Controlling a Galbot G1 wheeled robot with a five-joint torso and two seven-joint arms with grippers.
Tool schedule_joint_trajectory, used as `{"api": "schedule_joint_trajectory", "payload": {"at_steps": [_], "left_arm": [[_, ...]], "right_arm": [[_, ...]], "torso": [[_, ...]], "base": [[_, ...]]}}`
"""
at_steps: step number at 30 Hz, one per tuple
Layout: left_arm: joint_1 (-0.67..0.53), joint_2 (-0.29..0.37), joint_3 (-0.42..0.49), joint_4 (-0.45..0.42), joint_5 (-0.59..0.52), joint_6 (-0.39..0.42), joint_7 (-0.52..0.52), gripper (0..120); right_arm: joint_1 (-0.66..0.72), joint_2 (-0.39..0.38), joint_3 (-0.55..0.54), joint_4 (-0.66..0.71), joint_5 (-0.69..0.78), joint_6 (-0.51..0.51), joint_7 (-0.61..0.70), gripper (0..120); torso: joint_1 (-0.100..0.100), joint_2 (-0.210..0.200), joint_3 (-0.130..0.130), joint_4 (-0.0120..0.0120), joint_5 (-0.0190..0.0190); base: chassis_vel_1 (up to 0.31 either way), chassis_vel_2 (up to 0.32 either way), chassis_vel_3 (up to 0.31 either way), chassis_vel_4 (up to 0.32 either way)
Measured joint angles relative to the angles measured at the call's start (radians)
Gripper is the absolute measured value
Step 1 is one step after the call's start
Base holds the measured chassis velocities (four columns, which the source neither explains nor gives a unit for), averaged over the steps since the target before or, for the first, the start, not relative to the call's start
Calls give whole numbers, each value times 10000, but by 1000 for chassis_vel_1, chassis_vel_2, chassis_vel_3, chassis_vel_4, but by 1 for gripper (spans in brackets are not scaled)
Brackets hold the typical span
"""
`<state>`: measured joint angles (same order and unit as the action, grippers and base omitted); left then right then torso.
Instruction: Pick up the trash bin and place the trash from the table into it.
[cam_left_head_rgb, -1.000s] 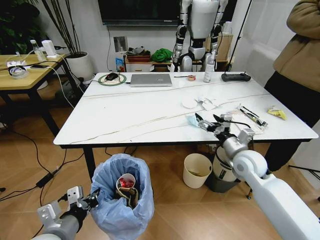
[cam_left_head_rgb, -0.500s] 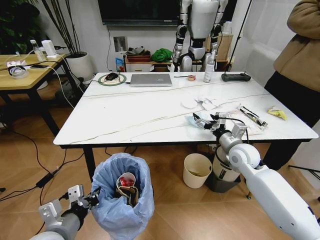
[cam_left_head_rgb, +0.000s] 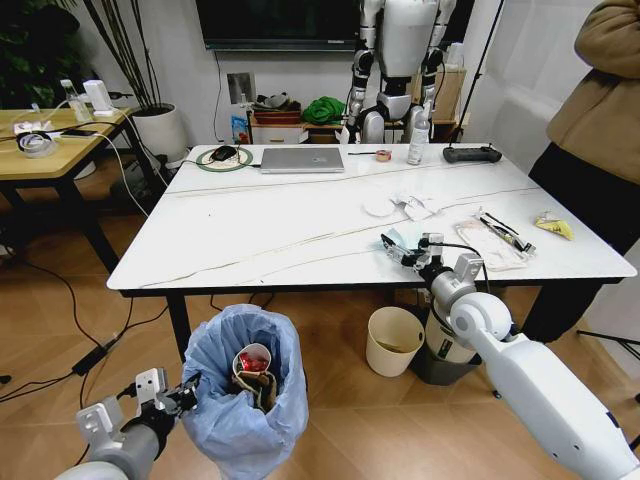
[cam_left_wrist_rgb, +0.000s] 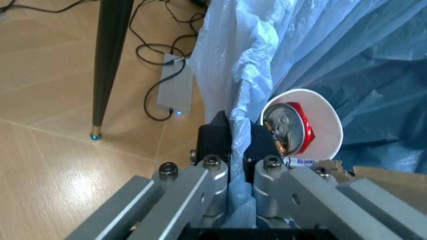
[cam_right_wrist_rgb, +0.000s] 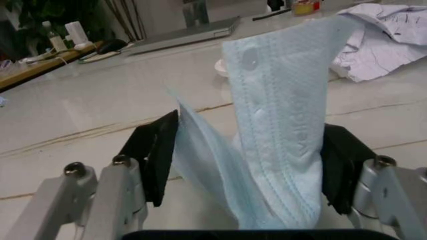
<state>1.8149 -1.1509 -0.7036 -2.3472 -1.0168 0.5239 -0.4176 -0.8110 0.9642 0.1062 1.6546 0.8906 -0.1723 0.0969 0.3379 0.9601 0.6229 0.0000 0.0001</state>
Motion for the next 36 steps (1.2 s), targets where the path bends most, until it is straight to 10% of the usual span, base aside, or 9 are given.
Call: {"api": "schedule_joint_trajectory", "payload": {"at_steps": [18,36], "left_arm": [[-147,40,70,93,-109,7,-28,0],[97,62,80,-201,-485,58,-178,0]], "right_arm": [[-314,-188,-5,492,7,16,-113,0],[-534,-1156,-2170,3654,684,1551,-1672,0]], "torso": [[-2,0,0,0,-1],[-2,1,-1,1,-2]], "base": [[0,0,0,0],[0,0,0,0]]}}
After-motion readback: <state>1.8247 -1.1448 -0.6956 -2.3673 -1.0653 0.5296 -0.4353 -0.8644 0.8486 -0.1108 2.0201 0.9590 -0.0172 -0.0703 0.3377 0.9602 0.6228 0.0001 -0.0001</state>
